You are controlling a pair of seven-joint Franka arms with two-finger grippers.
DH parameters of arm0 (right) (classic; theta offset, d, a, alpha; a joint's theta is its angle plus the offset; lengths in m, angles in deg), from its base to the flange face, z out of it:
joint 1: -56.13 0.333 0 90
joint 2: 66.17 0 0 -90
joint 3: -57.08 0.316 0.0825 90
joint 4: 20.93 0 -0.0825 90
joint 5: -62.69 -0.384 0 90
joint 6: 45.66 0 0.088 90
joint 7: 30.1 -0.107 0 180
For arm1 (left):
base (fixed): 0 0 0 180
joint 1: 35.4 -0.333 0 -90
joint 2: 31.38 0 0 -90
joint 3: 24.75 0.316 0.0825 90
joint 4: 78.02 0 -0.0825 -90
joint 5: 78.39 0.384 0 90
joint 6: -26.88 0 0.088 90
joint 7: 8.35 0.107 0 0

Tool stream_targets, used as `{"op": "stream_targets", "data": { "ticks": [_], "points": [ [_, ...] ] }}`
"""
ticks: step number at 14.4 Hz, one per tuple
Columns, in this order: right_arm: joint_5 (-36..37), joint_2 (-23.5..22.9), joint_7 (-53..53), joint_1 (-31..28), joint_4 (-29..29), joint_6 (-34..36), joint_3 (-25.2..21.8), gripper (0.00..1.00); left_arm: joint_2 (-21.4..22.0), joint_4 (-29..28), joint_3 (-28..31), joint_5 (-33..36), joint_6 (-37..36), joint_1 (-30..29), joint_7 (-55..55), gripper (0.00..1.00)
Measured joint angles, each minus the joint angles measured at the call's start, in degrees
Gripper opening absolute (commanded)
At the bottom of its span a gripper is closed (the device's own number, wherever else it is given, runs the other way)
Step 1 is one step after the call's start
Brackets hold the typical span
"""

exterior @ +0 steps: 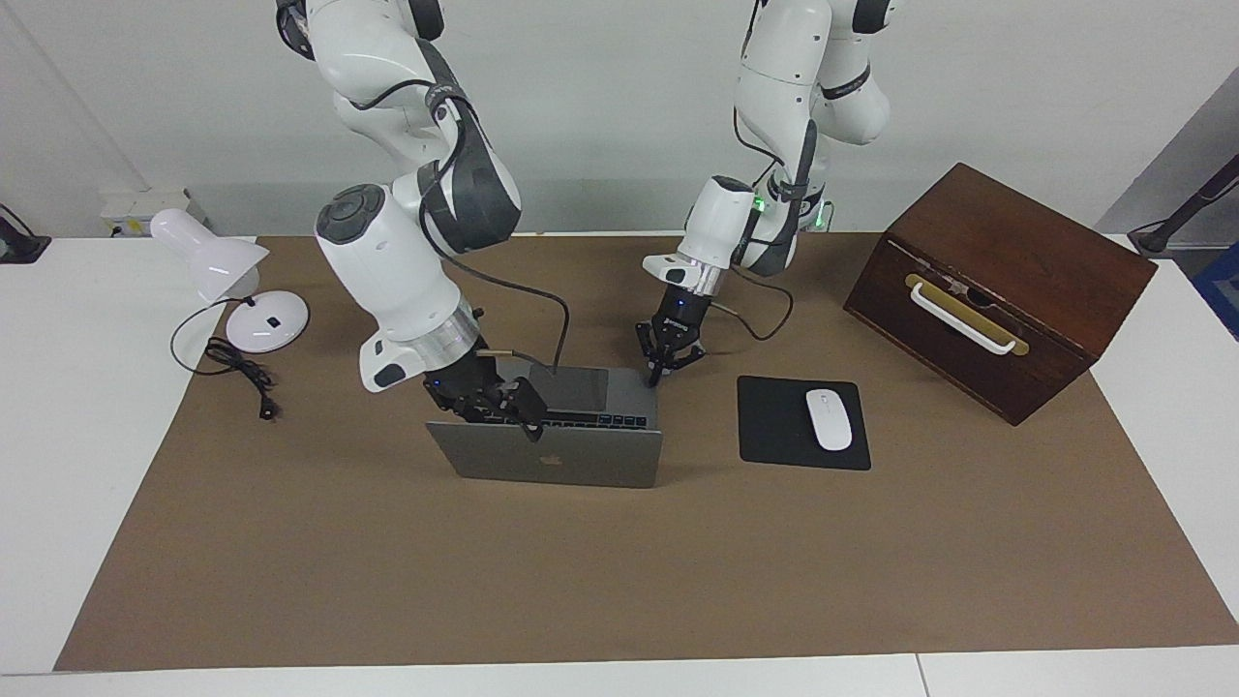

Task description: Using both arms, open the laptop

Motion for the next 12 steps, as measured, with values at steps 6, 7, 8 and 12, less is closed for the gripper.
{"op": "stream_targets", "data": {
  "ticks": [6, 7, 8, 12],
  "points": [
    [-7.11, 0.42, -15.55, -0.19, 1.05, -1.60, 0.01, 1.00, 0.00, 0.00, 0.00, 0.00, 0.00, 0.00, 0.00, 0.00],
    [-8.91, 0.71, -19.51, -0.41, 1.11, -1.60, -0.01, 1.00, 0.00, 0.00, 0.00, 0.00, 0.00, 0.00, 0.00, 0.00],
    [-10.06, 1.07, -23.64, -0.71, 1.11, -1.58, -0.03, 1.00, 0.00, 0.00, 0.00, 0.00, 0.00, 0.00, 0.00, 0.00],
    [-10.37, 3.33, -32.60, -2.34, 1.16, 2.70, -0.06, 1.00, -0.08, 0.15, -0.02, -0.42, 0.01, 0.00, -0.96, 0.00]
  ]
}}
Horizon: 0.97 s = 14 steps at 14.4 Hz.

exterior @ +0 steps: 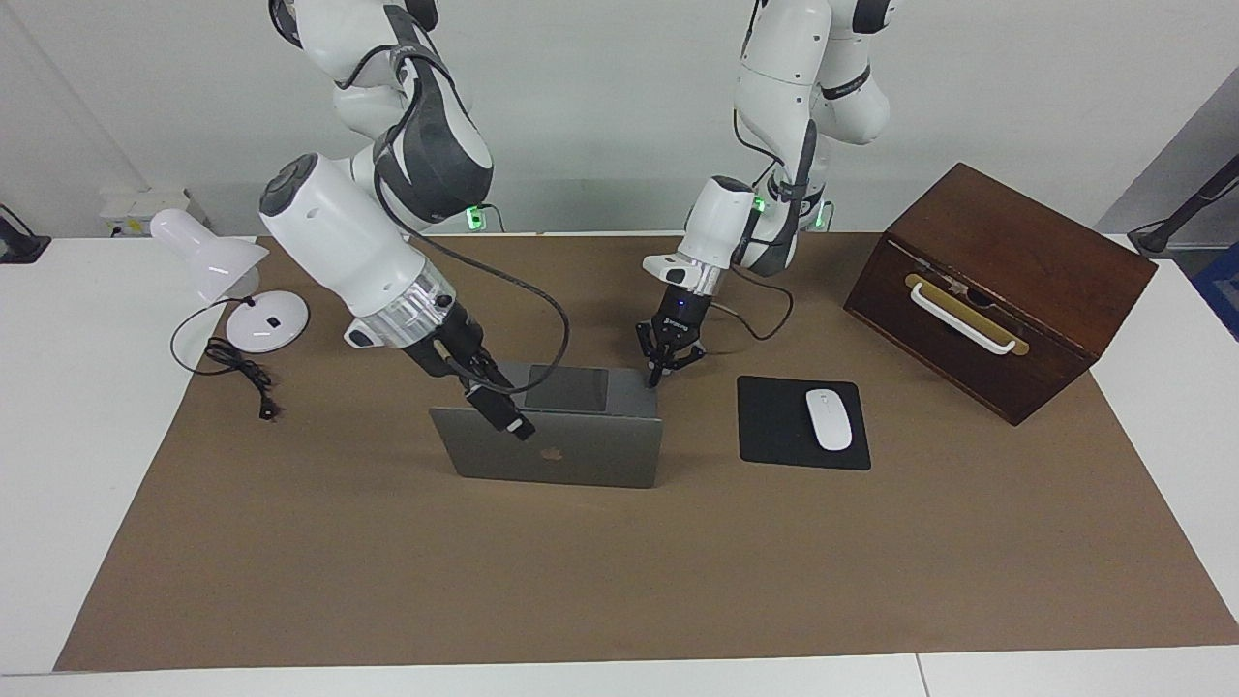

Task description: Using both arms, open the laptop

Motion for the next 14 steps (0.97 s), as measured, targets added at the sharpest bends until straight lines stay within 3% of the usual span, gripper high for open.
{"op": "stream_targets", "data": {
  "ticks": [5, 9, 14],
  "points": [
    [1.79, 2.88, 7.54, -6.30, 3.27, 14.98, -0.17, 1.00, -0.47, 0.65, 0.02, -0.76, 0.00, 0.00, -2.09, 0.00],
    [9.86, 3.10, 22.09, -10.40, 10.38, 28.30, -0.23, 1.00, -0.47, 0.69, 0.03, -0.83, 0.00, -0.01, -5.00, 0.00],
    [25.51, 3.54, 49.54, -11.10, 12.33, 31.51, -0.28, 1.00, -0.48, 0.77, 0.06, -0.90, -0.01, -0.01, -10.37, 0.00]
  ]
}}
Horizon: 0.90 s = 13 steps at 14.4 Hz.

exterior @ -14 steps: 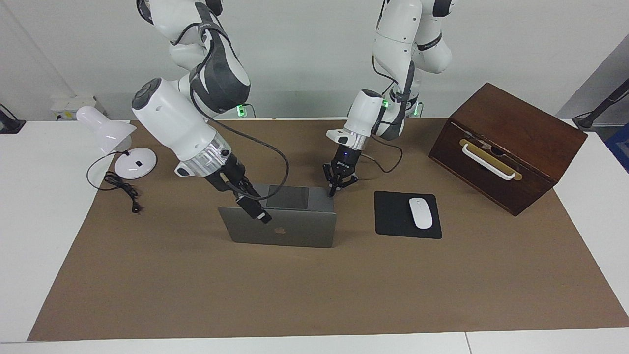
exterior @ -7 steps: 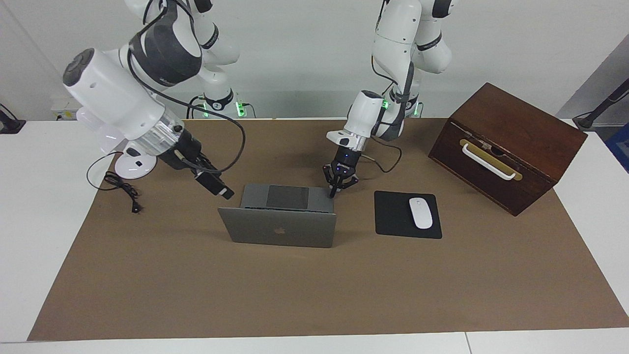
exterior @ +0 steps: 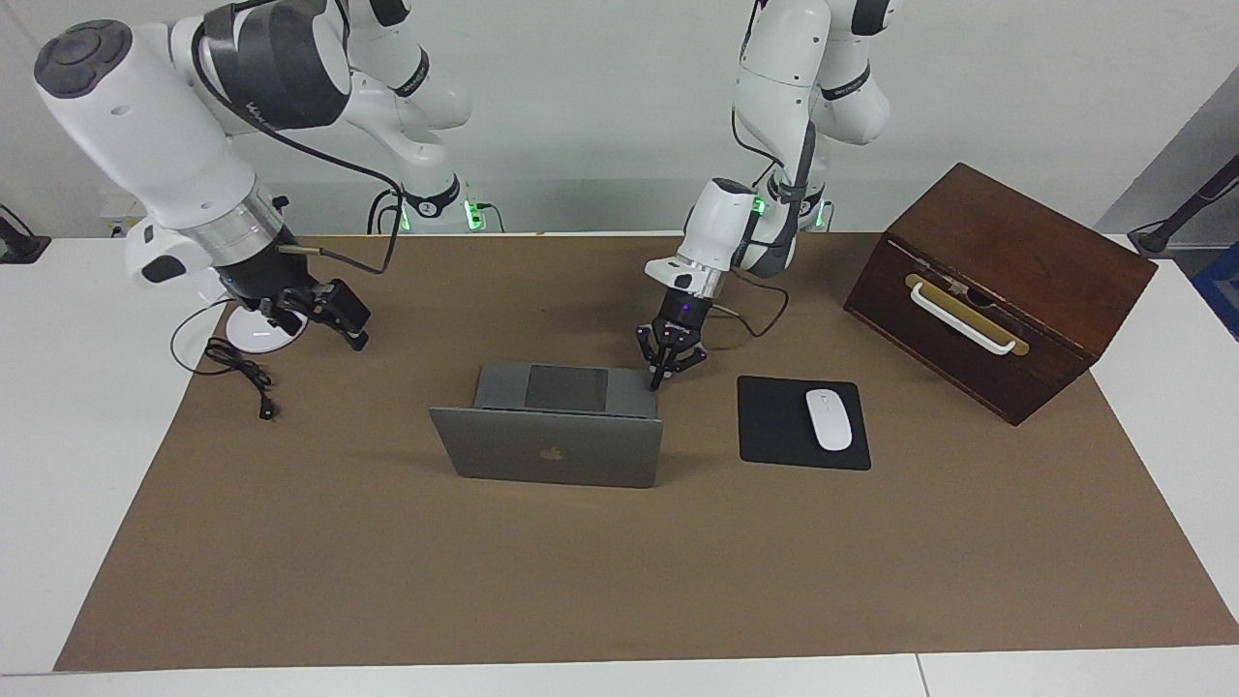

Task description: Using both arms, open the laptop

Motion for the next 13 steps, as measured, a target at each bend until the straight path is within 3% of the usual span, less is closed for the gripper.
{"op": "stream_targets", "data": {
  "ticks": [6, 13],
  "points": [
    [9.06, 1.03, 20.43, -1.82, 0.34, -1.00, -0.08, 1.00, 0.08, 1.78, -0.71, 0.00, 0.00, 0.17, -7.25, 0.00],
    [6.44, 2.36, 19.32, -2.90, -3.51, -2.21, -0.09, 1.00, 3.16, 2.12, -0.78, 0.00, -3.90, 0.18, -12.02, 0.00]
  ]
}}
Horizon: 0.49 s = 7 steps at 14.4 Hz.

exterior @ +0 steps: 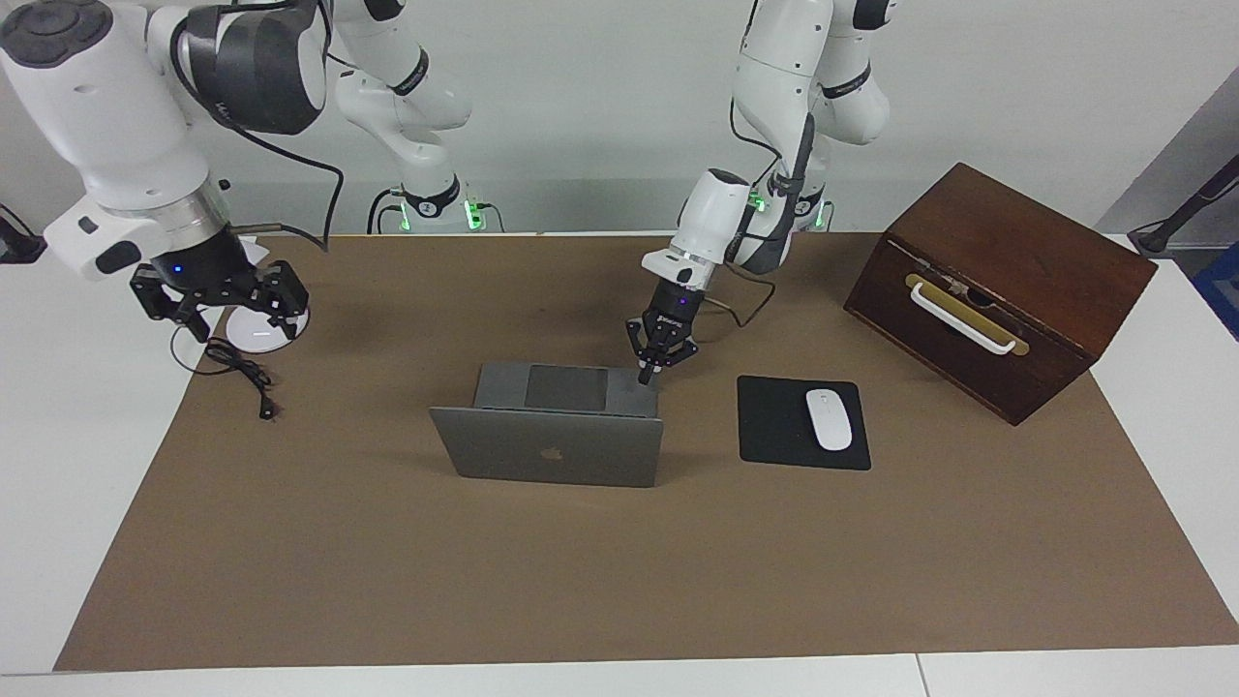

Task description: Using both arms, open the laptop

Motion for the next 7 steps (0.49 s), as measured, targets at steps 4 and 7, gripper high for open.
{"op": "stream_targets", "data": {
  "ticks": [4, 7],
  "points": [
    [-1.86, 2.48, -0.57, -1.14, -5.30, -2.71, 0.00, 1.00, 3.65, 0.01, 0.03, 0.00, -5.33, 0.00, -1.42, 0.00],
    [-2.08, 3.22, -1.50, -1.19, -6.27, -3.07, 0.08, 1.00, 4.89, 0.01, 0.15, 0.00, -9.54, -0.03, -2.25, 0.00]
  ]
}}
